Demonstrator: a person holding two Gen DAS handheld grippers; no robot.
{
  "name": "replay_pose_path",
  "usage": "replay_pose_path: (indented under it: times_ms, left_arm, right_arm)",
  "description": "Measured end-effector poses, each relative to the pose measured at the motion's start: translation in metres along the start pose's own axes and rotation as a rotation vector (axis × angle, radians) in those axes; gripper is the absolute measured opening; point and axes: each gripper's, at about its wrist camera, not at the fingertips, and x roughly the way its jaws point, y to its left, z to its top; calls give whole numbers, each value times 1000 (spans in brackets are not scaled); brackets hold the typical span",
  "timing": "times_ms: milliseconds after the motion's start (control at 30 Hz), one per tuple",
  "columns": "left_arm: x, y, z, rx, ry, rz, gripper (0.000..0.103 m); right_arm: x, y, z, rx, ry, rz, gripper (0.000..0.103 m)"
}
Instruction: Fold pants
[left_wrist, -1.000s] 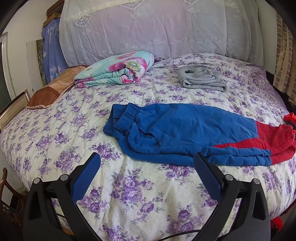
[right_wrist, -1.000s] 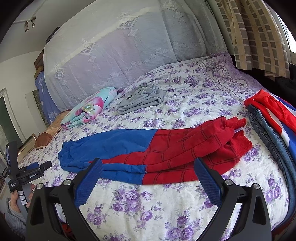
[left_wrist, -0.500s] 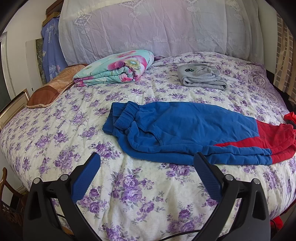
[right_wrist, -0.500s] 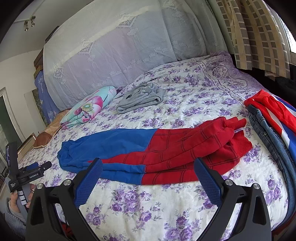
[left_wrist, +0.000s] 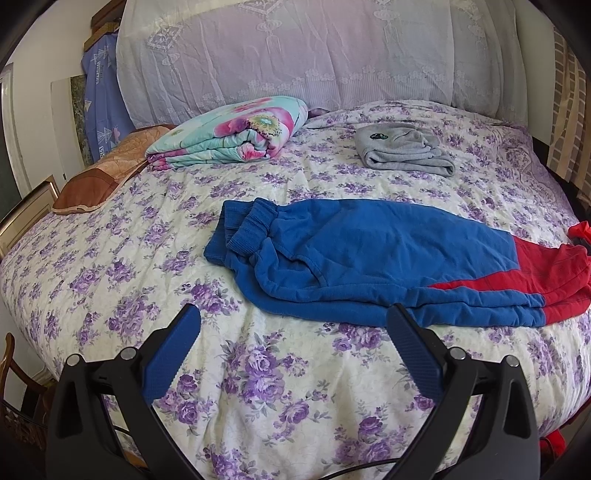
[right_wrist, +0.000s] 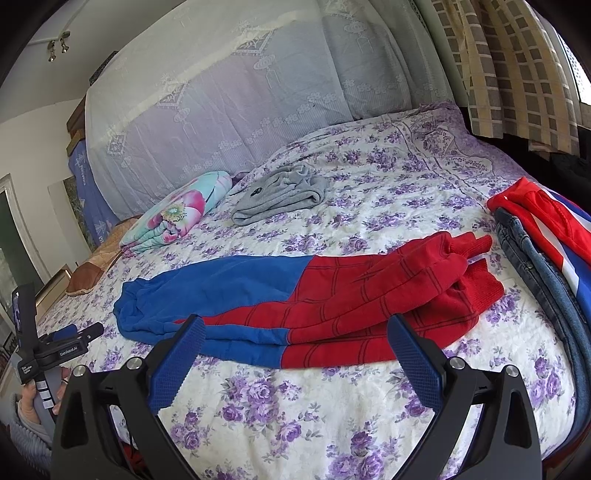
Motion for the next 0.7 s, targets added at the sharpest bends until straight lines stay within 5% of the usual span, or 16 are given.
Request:
replay_pose_path:
  times_ms: [700]
  left_arm:
    - [4, 1, -4, 2, 11, 2, 98]
  right_arm:
    - [2, -3, -1, 5, 11, -6, 99]
